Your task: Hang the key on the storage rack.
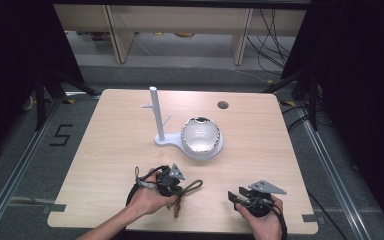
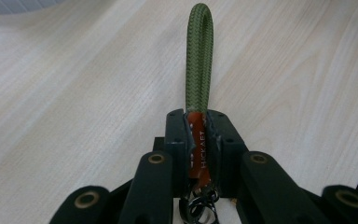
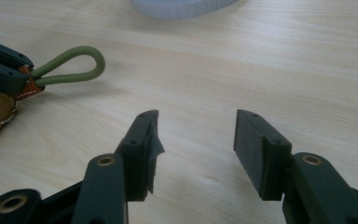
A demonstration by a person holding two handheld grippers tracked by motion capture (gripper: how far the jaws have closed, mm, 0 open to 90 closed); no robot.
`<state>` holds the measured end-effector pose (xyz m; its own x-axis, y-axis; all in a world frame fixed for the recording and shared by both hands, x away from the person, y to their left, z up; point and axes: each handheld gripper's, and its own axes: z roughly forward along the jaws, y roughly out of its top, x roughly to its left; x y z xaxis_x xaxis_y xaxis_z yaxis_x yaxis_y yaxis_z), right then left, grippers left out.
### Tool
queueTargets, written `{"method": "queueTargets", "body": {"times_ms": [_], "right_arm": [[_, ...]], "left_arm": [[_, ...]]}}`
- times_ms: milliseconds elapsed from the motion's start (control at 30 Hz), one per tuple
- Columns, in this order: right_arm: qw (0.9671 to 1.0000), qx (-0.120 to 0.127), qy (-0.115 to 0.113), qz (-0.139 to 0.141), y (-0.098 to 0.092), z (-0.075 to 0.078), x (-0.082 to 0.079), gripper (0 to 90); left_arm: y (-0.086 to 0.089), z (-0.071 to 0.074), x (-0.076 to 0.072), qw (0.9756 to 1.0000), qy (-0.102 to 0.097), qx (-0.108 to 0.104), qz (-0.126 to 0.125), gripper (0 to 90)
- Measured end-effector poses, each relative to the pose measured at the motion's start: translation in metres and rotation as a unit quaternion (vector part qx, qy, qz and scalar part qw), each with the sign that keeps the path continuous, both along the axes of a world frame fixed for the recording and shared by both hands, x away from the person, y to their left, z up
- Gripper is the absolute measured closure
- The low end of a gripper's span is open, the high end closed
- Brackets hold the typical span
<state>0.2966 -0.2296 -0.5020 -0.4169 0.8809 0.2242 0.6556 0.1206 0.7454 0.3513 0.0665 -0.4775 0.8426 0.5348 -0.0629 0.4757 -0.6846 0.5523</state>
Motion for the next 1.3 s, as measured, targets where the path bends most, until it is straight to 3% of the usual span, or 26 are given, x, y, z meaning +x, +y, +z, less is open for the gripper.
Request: {"method": "queueTargets", "body": {"times_ms": [100, 133, 167, 200, 267, 333, 400, 433, 500, 533, 567, 600, 633, 767, 900, 967, 1000, 1133, 1300], "right_arm": [[1.0000, -0.001, -0.002, -0.002, 0.000, 0.000, 0.000, 50.6], [1.0000, -0.001, -0.002, -0.002, 0.000, 0.000, 0.000, 50.6], [0.9997, 0.011, 0.014, -0.016, 0.003, 0.001, -0.003, 50.6], [0.9997, 0.011, 0.014, -0.016, 0.003, 0.001, -0.003, 50.6], [0.9999, 0.008, 0.007, -0.011, 0.002, 0.001, -0.002, 50.7], [0.9998, 0.007, 0.007, -0.016, 0.003, 0.001, -0.002, 50.7], [0.9998, 0.008, 0.006, -0.015, 0.003, 0.002, -0.002, 50.6], [0.9999, -0.005, -0.011, -0.006, 0.000, 0.000, 0.000, 50.6], [0.9999, -0.007, -0.012, -0.005, 0.000, 0.000, -0.001, 50.6], [0.9999, 0.007, 0.001, -0.010, 0.002, 0.001, -0.002, 50.6], [0.9998, 0.019, -0.001, -0.011, 0.004, 0.000, -0.002, 50.5], [0.9998, 0.019, -0.001, -0.011, 0.004, 0.000, -0.002, 50.5], [0.9999, 0.006, -0.015, 0.001, 0.001, -0.001, 0.000, 50.4], [0.9999, -0.003, -0.010, -0.004, 0.001, 0.000, -0.001, 50.4], [0.9999, -0.003, -0.013, -0.006, 0.001, 0.000, -0.001, 50.5], [0.9999, -0.003, -0.014, -0.006, 0.001, 0.000, -0.001, 50.5], [0.9998, 0.005, -0.019, -0.002, 0.002, -0.001, 0.000, 50.5], [0.9999, -0.001, -0.015, -0.004, 0.002, 0.000, -0.001, 50.6], [0.9998, 0.001, -0.017, -0.006, 0.003, 0.001, -0.001, 50.6]], "left_arm": [[0.004, 0.004, -0.003, 0.9997, -0.015, -0.020, 0.005, 79.3], [0.007, 0.007, -0.002, 0.9998, -0.019, -0.008, -0.008, 79.3], [0.007, 0.006, -0.004, 0.9993, -0.026, -0.025, 0.005, 79.3], [0.007, 0.006, -0.004, 0.9993, -0.026, -0.025, 0.005, 79.3], [0.010, 0.008, -0.004, 0.9993, -0.030, -0.019, -0.007, 79.2], [0.013, 0.007, -0.005, 0.9986, -0.042, -0.033, -0.001, 79.2], [0.014, 0.007, -0.005, 0.9985, -0.041, -0.036, 0.003, 79.2], [0.017, 0.009, -0.005, 0.9979, -0.053, -0.039, -0.002, 79.3], [0.018, 0.009, -0.006, 0.9975, -0.053, -0.047, 0.002, 79.3], [0.021, 0.011, -0.007, 0.9968, -0.059, -0.054, 0.003, 79.3], [0.021, 0.010, -0.008, 0.9960, -0.060, -0.065, 0.008, 79.3], [0.021, 0.010, -0.008, 0.9960, -0.060, -0.065, 0.008, 79.3], [0.025, 0.013, -0.008, 0.9954, -0.071, -0.064, 0.005, 79.3], [0.029, 0.016, -0.010, 0.9931, -0.078, -0.087, 0.015, 79.3], [0.037, 0.021, -0.010, 0.9909, -0.096, -0.094, 0.014, 79.3], [0.040, 0.022, -0.011, 0.9892, -0.097, -0.107, 0.027, 79.3], [0.042, 0.024, -0.011, 0.9889, -0.104, -0.104, 0.021, 79.3], [0.047, 0.026, -0.013, 0.9874, -0.104, -0.116, 0.026, 79.4], [0.058, 0.030, -0.015, 0.9829, -0.127, -0.129, 0.034, 79.3]]}}
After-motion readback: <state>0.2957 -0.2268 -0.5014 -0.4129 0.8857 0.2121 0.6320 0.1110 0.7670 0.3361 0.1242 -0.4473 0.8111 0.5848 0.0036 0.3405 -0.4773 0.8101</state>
